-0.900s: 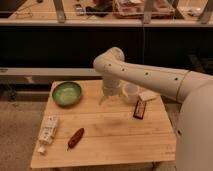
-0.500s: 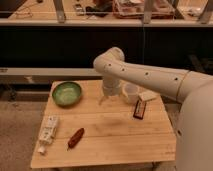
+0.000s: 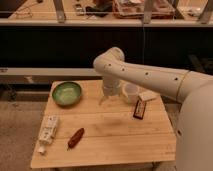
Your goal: Place the pepper in the ceramic bowl
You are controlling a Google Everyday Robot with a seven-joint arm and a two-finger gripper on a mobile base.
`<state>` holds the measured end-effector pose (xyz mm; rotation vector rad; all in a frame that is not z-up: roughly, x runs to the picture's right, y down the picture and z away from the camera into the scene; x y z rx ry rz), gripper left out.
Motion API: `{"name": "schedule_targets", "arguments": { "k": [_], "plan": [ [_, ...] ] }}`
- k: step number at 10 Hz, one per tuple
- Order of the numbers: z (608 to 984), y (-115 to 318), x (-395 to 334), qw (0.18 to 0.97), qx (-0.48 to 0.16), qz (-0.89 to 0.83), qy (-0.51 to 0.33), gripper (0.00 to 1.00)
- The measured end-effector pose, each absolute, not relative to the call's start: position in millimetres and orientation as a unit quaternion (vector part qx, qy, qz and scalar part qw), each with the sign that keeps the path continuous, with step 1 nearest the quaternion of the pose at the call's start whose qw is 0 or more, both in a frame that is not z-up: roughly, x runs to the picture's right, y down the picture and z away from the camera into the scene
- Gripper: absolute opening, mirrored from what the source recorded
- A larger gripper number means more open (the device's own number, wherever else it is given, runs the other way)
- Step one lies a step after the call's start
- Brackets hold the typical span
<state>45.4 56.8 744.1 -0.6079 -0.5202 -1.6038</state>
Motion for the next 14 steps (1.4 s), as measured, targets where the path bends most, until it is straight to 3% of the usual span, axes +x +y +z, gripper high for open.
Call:
{"name": "schedule_targets", "arguments": {
  "k": [11,14],
  "plan": [
    [741.3,57.6,42.9,0.628,-0.264,-0.696,-0.227,0.8],
    [718.4,78.0,-2.7,0.666,-0.242,-0.66,-0.25,0.8]
  ]
}}
